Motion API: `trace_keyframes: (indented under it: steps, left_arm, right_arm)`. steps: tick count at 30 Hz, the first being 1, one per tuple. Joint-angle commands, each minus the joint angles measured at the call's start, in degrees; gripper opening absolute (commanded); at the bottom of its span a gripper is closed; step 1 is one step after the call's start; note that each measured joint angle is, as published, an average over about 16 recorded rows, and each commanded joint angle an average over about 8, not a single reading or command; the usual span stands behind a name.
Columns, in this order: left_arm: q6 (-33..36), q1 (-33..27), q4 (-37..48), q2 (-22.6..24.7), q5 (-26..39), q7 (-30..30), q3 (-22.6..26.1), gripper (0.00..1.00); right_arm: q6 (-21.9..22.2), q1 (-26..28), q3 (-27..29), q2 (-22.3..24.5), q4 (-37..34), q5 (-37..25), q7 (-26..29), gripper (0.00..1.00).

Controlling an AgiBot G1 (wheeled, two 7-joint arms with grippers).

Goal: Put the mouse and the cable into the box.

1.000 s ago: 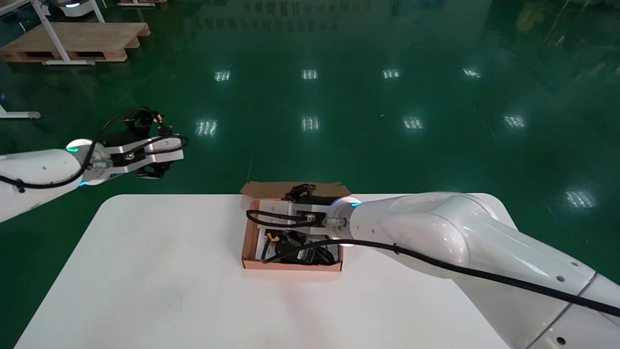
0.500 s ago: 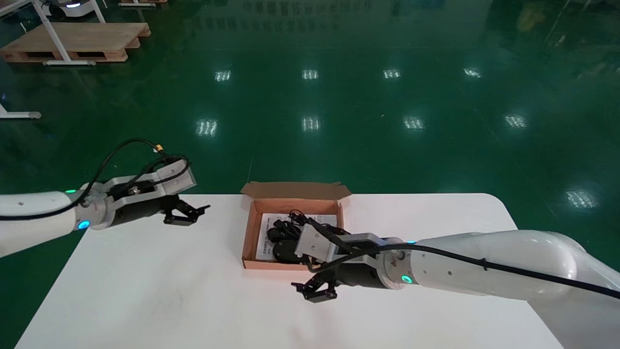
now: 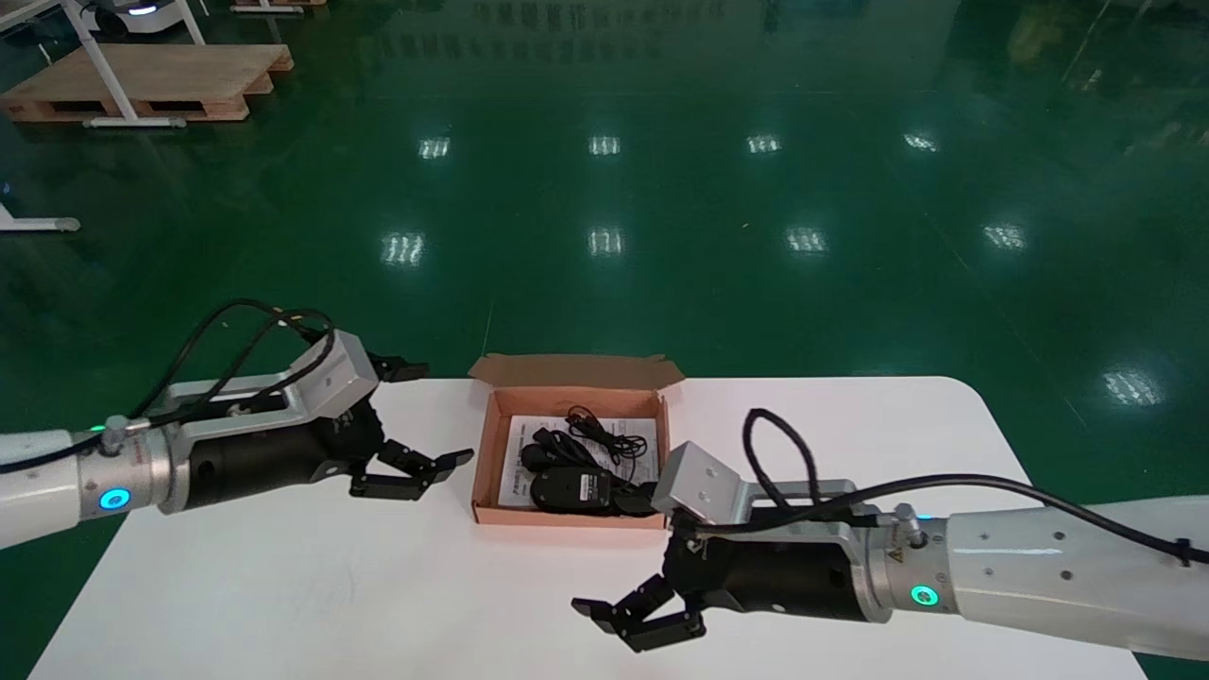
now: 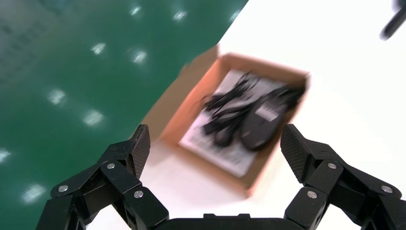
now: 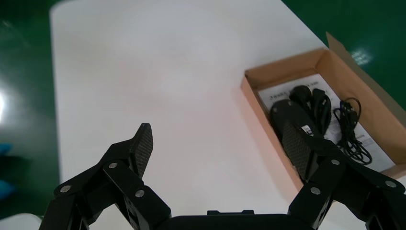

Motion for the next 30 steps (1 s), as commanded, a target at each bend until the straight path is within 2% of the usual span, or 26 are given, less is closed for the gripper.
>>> trace_keyframes:
  steps: [1,24,30]
  left_arm:
    - [2.19,1.19,-1.42,-0.84,-1.98,-0.63,-1.52,1.00]
    - [27.44,14.87,-17.78,-10.49,-24.75,-7.91,-19.01,1.00]
    - [32.42,17.56,-21.04,-12.39,-29.25,-9.30,-22.47,1.00]
  right_arm:
    - [-1.61,-1.05,1.63,1.45,0.73,2.58,-0.48,1.00]
    - [-20.16,-13.12,20.42,18.17,9.12,32.28,-6.03,1.00]
    - [-23.47,-15.17,23.81,21.14,10.49,37.84,-6.82,1.00]
